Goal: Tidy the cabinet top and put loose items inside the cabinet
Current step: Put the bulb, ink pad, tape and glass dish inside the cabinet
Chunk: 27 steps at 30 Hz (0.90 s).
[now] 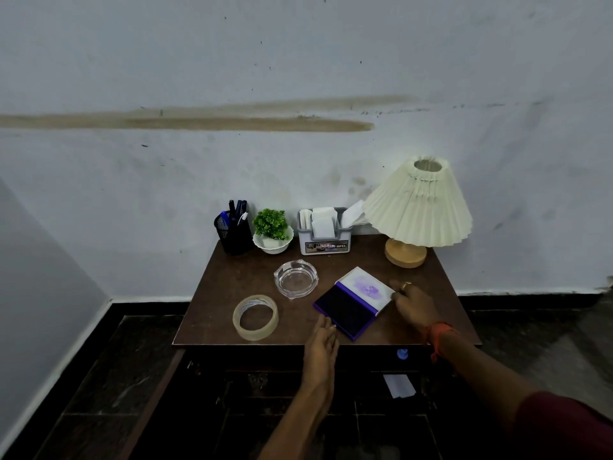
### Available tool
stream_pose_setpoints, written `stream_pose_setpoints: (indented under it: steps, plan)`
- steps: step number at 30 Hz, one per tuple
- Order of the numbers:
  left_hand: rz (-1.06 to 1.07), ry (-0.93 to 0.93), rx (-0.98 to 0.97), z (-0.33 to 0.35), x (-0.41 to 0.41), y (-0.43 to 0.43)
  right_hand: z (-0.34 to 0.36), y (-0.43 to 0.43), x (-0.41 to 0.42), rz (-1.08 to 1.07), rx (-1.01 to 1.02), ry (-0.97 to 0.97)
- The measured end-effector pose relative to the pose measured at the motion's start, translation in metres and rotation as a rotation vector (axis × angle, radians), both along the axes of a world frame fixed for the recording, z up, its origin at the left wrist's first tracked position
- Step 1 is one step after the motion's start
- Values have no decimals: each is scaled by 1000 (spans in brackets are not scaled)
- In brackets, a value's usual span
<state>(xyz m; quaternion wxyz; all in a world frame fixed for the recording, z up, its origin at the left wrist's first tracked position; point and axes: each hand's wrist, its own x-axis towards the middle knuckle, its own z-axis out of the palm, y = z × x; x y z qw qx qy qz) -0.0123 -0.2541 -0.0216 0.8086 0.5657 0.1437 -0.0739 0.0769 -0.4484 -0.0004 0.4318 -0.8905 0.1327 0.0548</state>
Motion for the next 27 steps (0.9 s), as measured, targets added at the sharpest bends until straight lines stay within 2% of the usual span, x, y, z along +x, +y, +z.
stream_pose_setpoints:
  steps: [4,9,18,21,27]
  plan:
    - [-9,9,-24,0,3,1,2,1,4,-79,123,-7]
    - [24,77,-75,1,7,-1,8,6,0,-186,252,-163]
    - [37,97,-125,-1,7,0,2,33,-28,64,157,-387]
    - [32,101,-139,-2,8,-1,-11,43,-39,194,-6,-567]
    - [28,106,-144,-6,10,-1,-40,46,-51,501,-617,-699]
